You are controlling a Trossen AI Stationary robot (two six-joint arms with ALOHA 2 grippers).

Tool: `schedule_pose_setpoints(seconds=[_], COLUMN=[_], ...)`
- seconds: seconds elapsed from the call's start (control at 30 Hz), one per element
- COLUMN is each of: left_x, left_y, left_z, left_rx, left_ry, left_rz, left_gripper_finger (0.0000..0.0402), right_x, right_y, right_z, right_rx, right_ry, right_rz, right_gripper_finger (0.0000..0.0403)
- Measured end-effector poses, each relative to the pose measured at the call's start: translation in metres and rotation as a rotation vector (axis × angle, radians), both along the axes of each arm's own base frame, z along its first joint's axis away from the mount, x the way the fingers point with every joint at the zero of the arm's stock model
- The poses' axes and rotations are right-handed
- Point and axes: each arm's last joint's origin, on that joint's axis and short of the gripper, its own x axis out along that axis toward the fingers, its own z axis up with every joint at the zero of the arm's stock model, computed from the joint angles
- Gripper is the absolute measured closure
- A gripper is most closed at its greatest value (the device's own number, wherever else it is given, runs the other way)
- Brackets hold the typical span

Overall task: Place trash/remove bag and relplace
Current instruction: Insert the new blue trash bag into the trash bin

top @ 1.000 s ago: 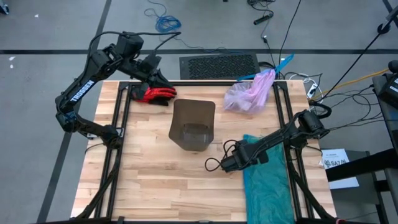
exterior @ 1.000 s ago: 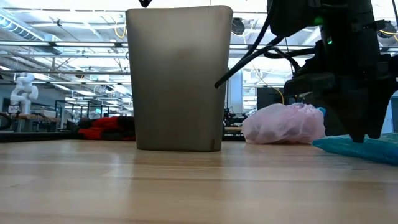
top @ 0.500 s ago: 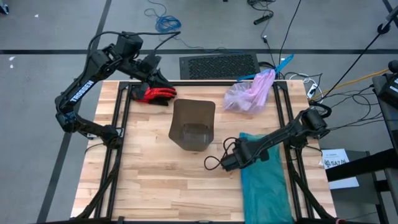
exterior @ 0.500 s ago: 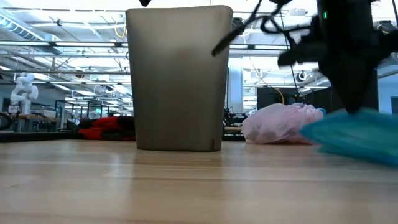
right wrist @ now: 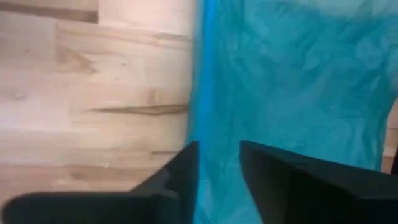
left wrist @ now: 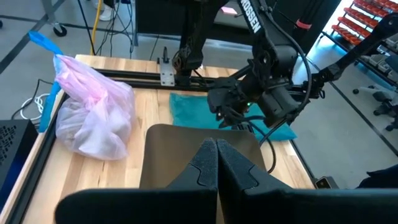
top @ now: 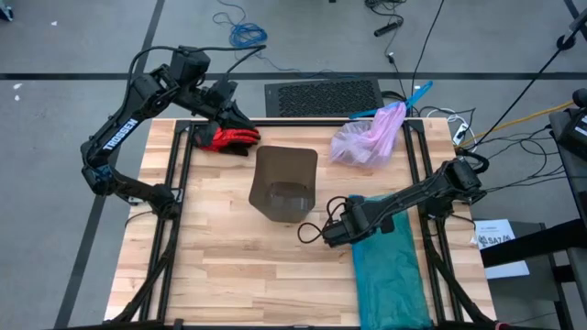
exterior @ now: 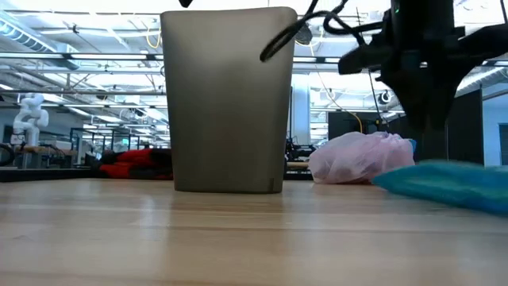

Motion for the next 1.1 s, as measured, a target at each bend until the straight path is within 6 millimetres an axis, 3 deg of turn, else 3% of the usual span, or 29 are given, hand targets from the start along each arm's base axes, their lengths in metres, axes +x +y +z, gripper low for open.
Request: schedule_pose_setpoints(seconds=[0.27,0.4,0.57,0.8,1.03,1.1], left_x=[0.0,0.0,0.0,0.0,0.0,0.0], left_y=[0.0,0.0,0.0,0.0,0.0,0.0], left_z=[0.0,0.0,0.0,0.0,0.0,0.0], left_rx=[0.0,0.0,-0.001,-0.001,-0.004,-0.003], left_ry=[-0.001,0.0,0.0,0.0,0.002,0.001], left_rz=[0.0,0.0,0.0,0.0,0.001,0.002], left_gripper_finger=[0.0402,0.0402,0.0402,0.0402,0.0402,0.0402], right_x=[0.012,0.022,0.026,0.028,0.023,0.023], right_y=[-0.009,-0.008,-0.004,-0.003,-0.001,0.001], right_z=[-0.026,-0.045,-0.07,-0.077,-0.06,-0.055], right_rx=[-0.071,-0.045,-0.015,0.019,0.047,0.051], right_ry=[0.065,0.085,0.172,0.202,0.184,0.167], right_rz=[-0.018,0.014,0.011,-0.007,0.011,0.027], right_gripper_finger=[0.0164,0.0136,0.0134,0.019,0.0368,0.0391])
